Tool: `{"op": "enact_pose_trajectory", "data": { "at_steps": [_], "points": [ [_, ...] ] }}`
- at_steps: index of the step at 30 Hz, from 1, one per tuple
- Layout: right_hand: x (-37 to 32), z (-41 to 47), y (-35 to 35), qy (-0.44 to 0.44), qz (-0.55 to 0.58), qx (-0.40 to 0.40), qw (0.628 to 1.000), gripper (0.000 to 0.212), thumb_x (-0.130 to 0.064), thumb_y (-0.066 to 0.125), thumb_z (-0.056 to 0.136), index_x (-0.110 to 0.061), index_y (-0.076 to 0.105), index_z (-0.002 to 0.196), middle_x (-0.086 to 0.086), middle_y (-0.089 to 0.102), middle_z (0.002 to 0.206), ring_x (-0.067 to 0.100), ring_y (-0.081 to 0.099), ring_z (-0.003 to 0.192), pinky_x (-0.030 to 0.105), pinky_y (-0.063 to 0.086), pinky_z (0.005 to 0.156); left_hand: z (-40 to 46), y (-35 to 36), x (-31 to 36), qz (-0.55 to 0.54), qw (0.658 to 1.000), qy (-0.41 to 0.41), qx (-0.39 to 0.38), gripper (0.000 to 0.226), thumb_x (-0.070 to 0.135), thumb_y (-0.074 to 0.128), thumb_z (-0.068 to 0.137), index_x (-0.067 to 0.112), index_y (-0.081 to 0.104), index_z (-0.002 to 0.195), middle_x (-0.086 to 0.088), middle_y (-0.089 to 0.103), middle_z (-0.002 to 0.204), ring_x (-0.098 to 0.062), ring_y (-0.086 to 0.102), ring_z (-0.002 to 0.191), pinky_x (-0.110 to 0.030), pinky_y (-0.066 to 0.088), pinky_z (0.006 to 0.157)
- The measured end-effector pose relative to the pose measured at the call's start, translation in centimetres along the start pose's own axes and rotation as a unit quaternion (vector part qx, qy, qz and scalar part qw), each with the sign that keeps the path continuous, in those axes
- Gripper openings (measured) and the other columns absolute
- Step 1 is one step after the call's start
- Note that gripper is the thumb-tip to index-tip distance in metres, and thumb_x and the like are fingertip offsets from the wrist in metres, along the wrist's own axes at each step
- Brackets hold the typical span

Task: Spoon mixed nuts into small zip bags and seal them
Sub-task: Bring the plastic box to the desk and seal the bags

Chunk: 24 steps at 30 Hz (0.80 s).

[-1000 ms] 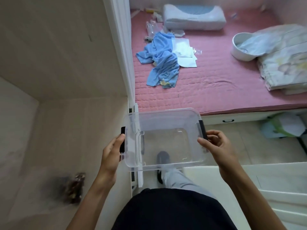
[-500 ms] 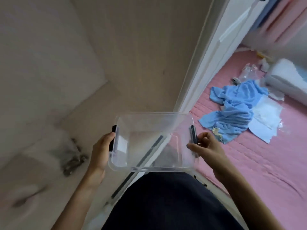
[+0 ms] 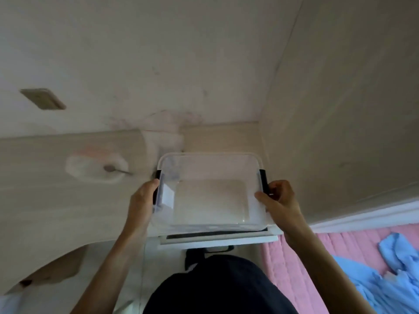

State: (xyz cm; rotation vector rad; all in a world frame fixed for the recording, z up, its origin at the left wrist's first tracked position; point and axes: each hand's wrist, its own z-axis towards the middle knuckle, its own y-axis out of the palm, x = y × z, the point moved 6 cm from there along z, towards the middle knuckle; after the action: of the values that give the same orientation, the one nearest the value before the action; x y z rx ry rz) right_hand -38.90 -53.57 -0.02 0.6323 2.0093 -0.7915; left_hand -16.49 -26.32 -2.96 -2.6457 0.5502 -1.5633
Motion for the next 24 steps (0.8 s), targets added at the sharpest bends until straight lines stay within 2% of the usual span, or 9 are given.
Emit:
{"op": "enact_pose_trajectory", "data": {
  "at_steps": [3,5,8,10,12,16,18,21,24],
  "points": [
    [-1.3,3.8,0.9,-0.026,-0.033,0.009,0.999,0.024,-0.013,0.074,0.088,-0.014,0.054,0.100,0.007,0.062,0.093,0.023,0.060,0.080,0.033,0.048,0.068,0.9,-0.1,0.1,-0.006,1.000,0.014,0.009,0.020,0.025,0.056,0.106,0.030,0.067,0.090,-0.001,0.066,0.096,-0.021,0.064,0.087,-0.034,0.051,0.069],
    [-2.5,6.7,1.5,-0.058,-0.061,0.026,0.996,0.021,-0.008,0.071,0.088,-0.010,0.052,0.099,0.008,0.059,0.091,0.023,0.056,0.077,0.033,0.043,0.066,1.4,0.5,-0.3,-0.014,1.000,0.007,-0.006,0.016,0.027,0.056,0.105,0.021,0.068,0.097,-0.007,0.068,0.098,-0.025,0.066,0.089,-0.034,0.055,0.067],
    [-4.7,11.1,2.4,-0.095,-0.101,0.053,0.989,0.021,-0.007,0.070,0.090,-0.010,0.051,0.097,0.005,0.056,0.087,0.022,0.054,0.075,0.029,0.040,0.059,1.9,2.4,-1.2,-0.012,0.998,-0.009,-0.067,0.021,0.023,0.055,0.106,0.004,0.063,0.106,-0.016,0.070,0.096,-0.027,0.071,0.081,-0.033,0.059,0.060],
    [-6.3,13.7,3.0,-0.121,-0.141,0.052,0.981,0.021,-0.005,0.069,0.089,-0.012,0.052,0.099,0.004,0.059,0.090,0.022,0.056,0.077,0.022,0.039,0.054,1.7,3.7,-2.0,0.004,0.992,-0.021,-0.124,0.023,0.024,0.056,0.106,0.002,0.061,0.110,-0.016,0.074,0.098,-0.025,0.076,0.079,-0.033,0.061,0.060],
    [-7.5,16.0,3.8,-0.146,-0.197,0.039,0.969,0.021,-0.003,0.067,0.088,-0.014,0.054,0.100,0.005,0.062,0.095,0.023,0.058,0.081,0.019,0.038,0.055,1.2,4.9,-3.2,0.021,0.981,-0.049,-0.189,0.025,0.026,0.057,0.105,0.003,0.061,0.115,-0.012,0.078,0.100,-0.022,0.079,0.084,-0.031,0.060,0.062],
    [-8.8,19.0,6.1,-0.183,-0.287,-0.002,0.940,0.015,-0.004,0.060,0.094,-0.006,0.060,0.109,0.017,0.066,0.102,0.032,0.064,0.087,0.035,0.047,0.068,-1.0,7.9,-5.4,0.026,0.945,-0.119,-0.303,0.028,0.027,0.064,0.102,0.004,0.064,0.118,-0.008,0.080,0.101,-0.023,0.078,0.091,-0.033,0.062,0.069],
    [-9.5,19.9,7.5,-0.200,-0.328,-0.026,0.923,0.015,-0.003,0.056,0.097,-0.006,0.059,0.111,0.018,0.066,0.103,0.035,0.064,0.088,0.039,0.050,0.070,-2.3,9.7,-6.3,0.017,0.930,-0.153,-0.335,0.028,0.028,0.067,0.100,0.005,0.065,0.117,-0.007,0.080,0.103,-0.025,0.078,0.091,-0.035,0.063,0.072],
    [-10.0,20.6,9.0,-0.219,-0.370,-0.045,0.902,0.021,0.002,0.049,0.095,-0.010,0.057,0.110,0.017,0.066,0.102,0.035,0.064,0.089,0.040,0.049,0.074,-3.6,11.7,-7.5,-0.034,0.913,-0.202,-0.354,0.021,0.026,0.067,0.100,0.009,0.065,0.112,-0.008,0.080,0.106,-0.027,0.078,0.094,-0.036,0.063,0.071],
    [-10.1,21.8,10.3,-0.228,-0.396,-0.072,0.886,0.023,0.004,0.048,0.096,-0.009,0.058,0.112,0.017,0.067,0.106,0.034,0.063,0.092,0.039,0.046,0.074,-3.5,13.5,-8.4,-0.067,0.915,-0.231,-0.324,0.021,0.026,0.068,0.099,0.009,0.066,0.111,-0.008,0.080,0.105,-0.027,0.078,0.094,-0.036,0.062,0.072]
  ]
}}
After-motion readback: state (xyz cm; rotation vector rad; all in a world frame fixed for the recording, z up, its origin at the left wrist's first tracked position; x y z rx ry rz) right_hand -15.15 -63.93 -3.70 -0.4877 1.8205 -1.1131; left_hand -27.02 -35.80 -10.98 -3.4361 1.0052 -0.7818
